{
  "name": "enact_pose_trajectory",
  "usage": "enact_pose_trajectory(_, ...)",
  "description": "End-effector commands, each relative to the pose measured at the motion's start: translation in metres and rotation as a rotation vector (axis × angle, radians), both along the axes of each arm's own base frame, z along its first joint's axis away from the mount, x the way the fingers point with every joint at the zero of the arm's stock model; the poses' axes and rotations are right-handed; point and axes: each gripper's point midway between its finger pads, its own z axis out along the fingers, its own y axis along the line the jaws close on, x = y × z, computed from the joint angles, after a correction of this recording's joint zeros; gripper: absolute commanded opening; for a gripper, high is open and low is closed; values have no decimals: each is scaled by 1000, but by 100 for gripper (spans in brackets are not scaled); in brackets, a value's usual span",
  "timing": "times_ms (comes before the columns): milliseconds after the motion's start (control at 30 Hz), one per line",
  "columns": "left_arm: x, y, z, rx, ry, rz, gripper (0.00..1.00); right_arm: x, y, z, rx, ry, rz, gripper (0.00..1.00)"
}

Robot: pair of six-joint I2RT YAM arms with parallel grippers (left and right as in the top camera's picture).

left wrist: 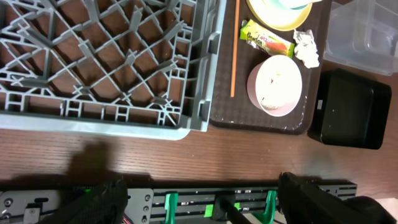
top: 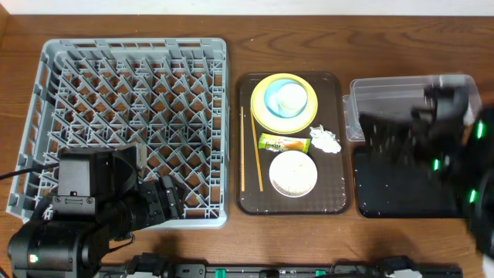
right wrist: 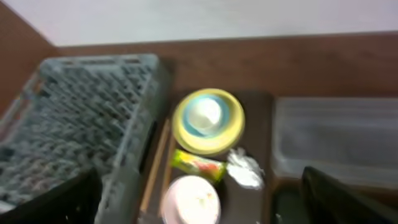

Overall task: Sort waste into correct bins and load items into the dishwasher rack
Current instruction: 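Move the right gripper to the pink rice bowl and grasp its rim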

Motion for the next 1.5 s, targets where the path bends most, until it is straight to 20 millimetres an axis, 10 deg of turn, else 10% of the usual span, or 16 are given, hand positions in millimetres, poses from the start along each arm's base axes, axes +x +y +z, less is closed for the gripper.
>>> enact_pose_trajectory(0,0,1,-1,5,2,5,79,7,22,14,61,38,109,82)
enact_pose_trajectory(100,0,1,-1,5,1,5,79,4,47,-2,173,180,199,37)
enact_pose_trajectory(267,4,1,1,-1,-15,15,80,-12,73,-54,120,379,270,20)
enact_pose_trajectory(800,13,1,5,-8,-47,41,89,-52,137,-234,-235,525,213,25)
enact_pose_trajectory(1467,14,1,6,-8,-51,41,90,-41,161,-346,-423,612,181,23)
